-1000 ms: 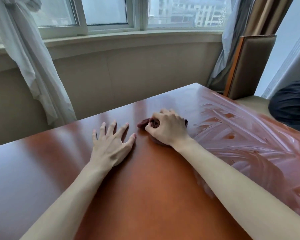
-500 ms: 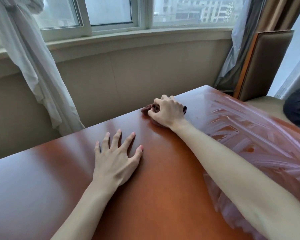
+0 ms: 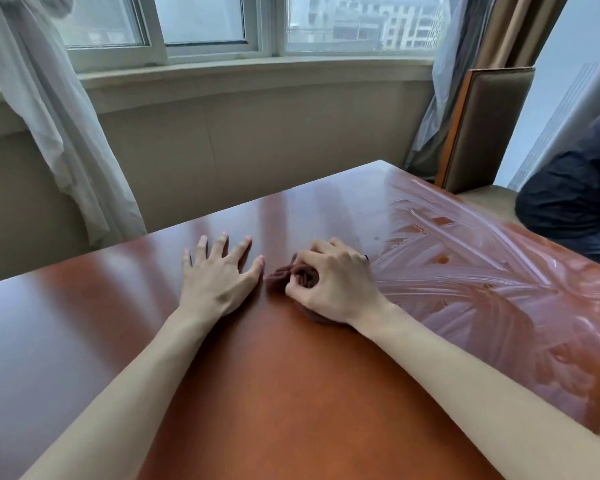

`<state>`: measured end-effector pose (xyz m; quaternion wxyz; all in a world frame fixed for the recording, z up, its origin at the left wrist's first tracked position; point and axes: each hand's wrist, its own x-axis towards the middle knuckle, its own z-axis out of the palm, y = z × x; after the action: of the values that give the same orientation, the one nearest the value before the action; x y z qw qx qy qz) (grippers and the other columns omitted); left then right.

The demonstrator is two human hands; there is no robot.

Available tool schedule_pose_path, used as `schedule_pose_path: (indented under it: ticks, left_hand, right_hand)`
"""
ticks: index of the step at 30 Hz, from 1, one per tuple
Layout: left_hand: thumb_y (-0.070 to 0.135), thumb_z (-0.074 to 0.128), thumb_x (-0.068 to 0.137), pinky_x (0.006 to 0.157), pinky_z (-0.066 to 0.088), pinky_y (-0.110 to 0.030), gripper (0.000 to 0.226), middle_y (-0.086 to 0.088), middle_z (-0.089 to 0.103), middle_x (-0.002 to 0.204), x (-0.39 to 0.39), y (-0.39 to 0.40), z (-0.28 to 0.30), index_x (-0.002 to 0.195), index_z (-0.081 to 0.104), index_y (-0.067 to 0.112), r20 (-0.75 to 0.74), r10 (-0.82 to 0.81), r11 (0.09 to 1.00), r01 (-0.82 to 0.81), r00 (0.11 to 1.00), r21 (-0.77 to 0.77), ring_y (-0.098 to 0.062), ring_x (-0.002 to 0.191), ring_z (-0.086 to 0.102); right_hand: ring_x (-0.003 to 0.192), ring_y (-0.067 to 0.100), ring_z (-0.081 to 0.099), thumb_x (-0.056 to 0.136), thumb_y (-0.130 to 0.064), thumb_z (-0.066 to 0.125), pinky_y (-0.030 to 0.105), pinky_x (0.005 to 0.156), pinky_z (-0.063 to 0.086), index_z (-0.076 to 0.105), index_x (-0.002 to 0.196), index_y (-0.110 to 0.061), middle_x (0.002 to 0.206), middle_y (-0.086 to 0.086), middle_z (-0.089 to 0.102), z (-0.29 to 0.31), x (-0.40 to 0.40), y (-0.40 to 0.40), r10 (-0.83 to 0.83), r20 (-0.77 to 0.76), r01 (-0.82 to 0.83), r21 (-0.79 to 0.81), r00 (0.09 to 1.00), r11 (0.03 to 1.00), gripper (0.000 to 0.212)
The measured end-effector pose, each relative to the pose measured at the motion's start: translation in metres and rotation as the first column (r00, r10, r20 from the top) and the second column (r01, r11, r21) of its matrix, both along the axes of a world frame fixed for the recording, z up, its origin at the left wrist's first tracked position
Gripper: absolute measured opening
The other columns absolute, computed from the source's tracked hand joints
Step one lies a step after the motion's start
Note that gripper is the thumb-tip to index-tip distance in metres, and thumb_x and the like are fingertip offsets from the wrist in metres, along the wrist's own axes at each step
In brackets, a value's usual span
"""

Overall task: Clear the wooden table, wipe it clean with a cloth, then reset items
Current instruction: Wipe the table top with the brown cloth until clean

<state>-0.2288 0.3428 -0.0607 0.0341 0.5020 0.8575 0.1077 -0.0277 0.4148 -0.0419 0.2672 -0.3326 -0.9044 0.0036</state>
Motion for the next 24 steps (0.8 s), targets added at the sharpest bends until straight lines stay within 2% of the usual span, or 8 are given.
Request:
schedule_pose_path:
  ticks: [5,9,12,15,18,19,22,24]
  left_hand:
    - [0.075,0.015,0.092,0.124,0.000,-0.051,0.067,0.005,0.010,0.168,-0.004,0.004,-0.005,0.155,0.015,0.052,-0.012,0.006,1.000,-0.006,1.000,0.004,-0.026,0.154,0.002]
    - [0.077,0.004,0.083,0.124,-0.002,-0.049,0.075,0.010,0.006,0.168,-0.003,0.004,-0.005,0.154,0.008,0.056,-0.032,0.025,1.000,-0.025,0.999,0.002,-0.022,0.154,-0.002]
    - [0.077,0.002,0.082,0.124,-0.001,-0.050,0.075,0.011,0.005,0.168,-0.002,0.004,-0.004,0.154,0.007,0.057,-0.033,0.028,1.000,-0.028,0.999,0.008,-0.021,0.154,-0.004]
    - [0.077,0.002,0.082,0.124,-0.001,-0.050,0.076,0.010,0.004,0.168,-0.001,0.003,-0.003,0.155,0.007,0.056,-0.024,0.019,1.000,-0.019,1.000,-0.001,-0.022,0.155,-0.004]
    - [0.075,0.006,0.085,0.124,-0.002,-0.050,0.073,0.009,0.003,0.169,-0.001,0.001,-0.002,0.155,0.007,0.055,-0.015,0.015,1.000,-0.015,1.000,0.006,-0.023,0.155,-0.005]
    - [0.075,0.007,0.085,0.124,-0.002,-0.050,0.073,0.009,0.003,0.169,-0.001,0.001,-0.002,0.155,0.007,0.054,-0.011,0.015,1.000,-0.015,1.000,0.008,-0.024,0.155,-0.005]
    - [0.075,0.007,0.086,0.124,-0.003,-0.050,0.073,0.009,0.003,0.169,0.001,0.000,-0.002,0.155,0.007,0.054,-0.012,0.012,1.000,-0.012,1.000,0.014,-0.024,0.155,-0.005]
    - [0.075,0.007,0.086,0.124,-0.003,-0.050,0.073,0.009,0.003,0.169,-0.001,0.002,-0.002,0.155,0.007,0.054,-0.008,0.014,1.000,-0.014,1.000,0.019,-0.024,0.155,-0.005]
  right_hand:
    - [0.093,0.030,0.060,0.082,-0.055,0.062,0.033,0.068,0.033,0.070,0.089,-0.027,0.089,-0.004,0.058,0.002,-0.095,0.125,-0.147,0.001,0.146,-0.056,0.989,0.988,0.030]
    - [0.111,0.035,0.057,0.086,-0.055,0.059,0.040,0.087,0.043,0.074,0.107,-0.028,0.110,0.004,0.066,0.010,-0.156,0.211,-0.272,-0.002,0.268,-0.145,0.962,0.952,0.037]
    - [0.112,0.037,0.056,0.086,-0.054,0.058,0.044,0.094,0.042,0.075,0.105,-0.024,0.112,0.006,0.066,0.014,-0.178,0.224,-0.375,0.014,0.372,-0.169,0.927,0.913,0.039]
    - [0.098,0.032,0.058,0.081,-0.053,0.056,0.037,0.080,0.045,0.073,0.093,-0.028,0.099,0.000,0.064,0.008,-0.169,0.177,-0.154,0.000,0.154,-0.051,0.988,0.987,0.032]
    - [0.094,0.020,0.057,0.077,-0.054,0.057,0.033,0.073,0.045,0.070,0.093,-0.031,0.093,-0.009,0.060,0.000,-0.131,0.155,0.149,0.033,-0.143,-0.128,0.988,0.981,0.031]
    - [0.097,0.021,0.058,0.078,-0.054,0.057,0.034,0.075,0.046,0.070,0.094,-0.031,0.094,-0.009,0.061,0.003,-0.127,0.167,0.108,0.040,-0.102,-0.125,0.993,0.987,0.031]
    - [0.106,0.033,0.058,0.084,-0.055,0.059,0.038,0.082,0.042,0.073,0.101,-0.029,0.104,0.001,0.064,0.014,-0.138,0.206,-0.328,-0.036,0.320,-0.139,0.944,0.937,0.034]
    - [0.106,0.035,0.057,0.085,-0.054,0.060,0.040,0.085,0.042,0.074,0.102,-0.027,0.107,0.004,0.064,0.011,-0.165,0.197,-0.344,-0.042,0.337,-0.121,0.938,0.934,0.036]
